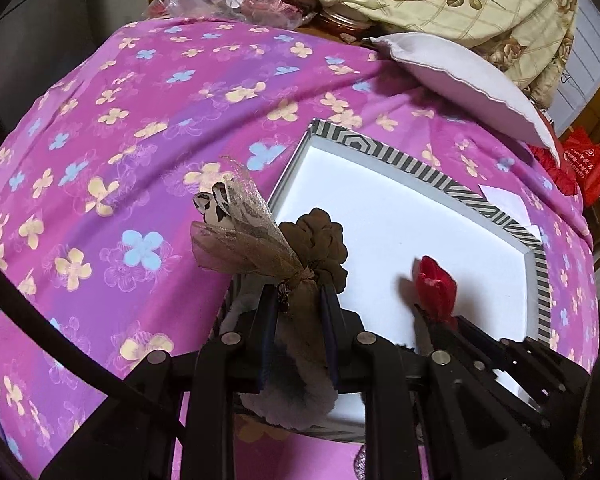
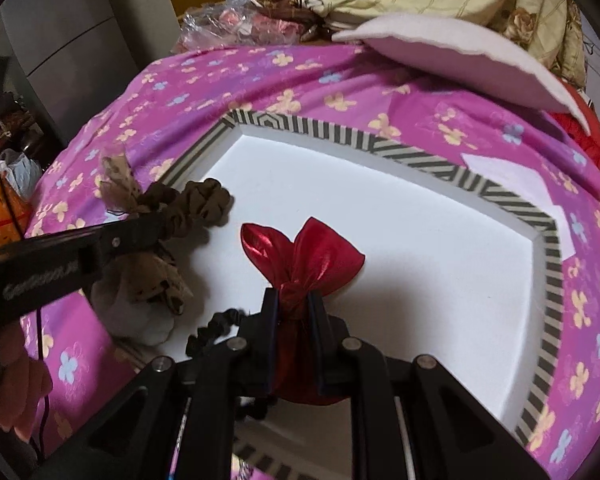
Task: Organize jewelry
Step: 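Carry both bows into the white tray and open both tools to release them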
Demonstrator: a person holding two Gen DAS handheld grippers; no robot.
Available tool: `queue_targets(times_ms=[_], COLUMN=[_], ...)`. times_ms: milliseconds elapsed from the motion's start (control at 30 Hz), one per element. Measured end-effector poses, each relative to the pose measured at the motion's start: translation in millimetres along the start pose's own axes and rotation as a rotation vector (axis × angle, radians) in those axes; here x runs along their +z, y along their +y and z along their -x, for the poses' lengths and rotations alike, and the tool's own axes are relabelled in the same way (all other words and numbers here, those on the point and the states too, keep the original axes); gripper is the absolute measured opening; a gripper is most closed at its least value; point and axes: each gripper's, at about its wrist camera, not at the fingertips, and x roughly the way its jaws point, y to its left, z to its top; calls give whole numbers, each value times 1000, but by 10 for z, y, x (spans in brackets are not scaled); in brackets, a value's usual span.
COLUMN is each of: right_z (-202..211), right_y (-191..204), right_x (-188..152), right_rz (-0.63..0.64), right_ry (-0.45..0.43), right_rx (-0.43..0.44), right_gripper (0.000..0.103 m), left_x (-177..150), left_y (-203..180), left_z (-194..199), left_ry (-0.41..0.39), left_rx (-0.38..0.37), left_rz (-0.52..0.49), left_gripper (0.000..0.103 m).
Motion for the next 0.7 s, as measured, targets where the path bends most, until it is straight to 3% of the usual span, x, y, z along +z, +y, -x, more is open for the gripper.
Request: queue_targets(times_ms=[167, 300, 367, 433, 700], right_z=[-64, 108, 243, 395, 820], right_y=[-11, -43, -86, -141, -193], right_x=[-30, -54, -66, -95, -333], right_rz=[-23, -36, -51, -68, -67], right_ry=[8, -18, -44, -69, -100], right_rx=[37, 69, 76, 79, 40], right_gripper=[21, 28, 41, 47, 51], left_x=[-9, -30, -35, -53, -234], left_y=[10, 21, 28, 35, 18], left_z=[9, 58, 99, 168, 477], left_ry=[-9, -4, -4, -12, -48], left_rx=[-14, -32, -40, -45, -50], left_rz=[8, 13, 20, 24, 0], left_gripper=[35, 40, 41, 44, 50])
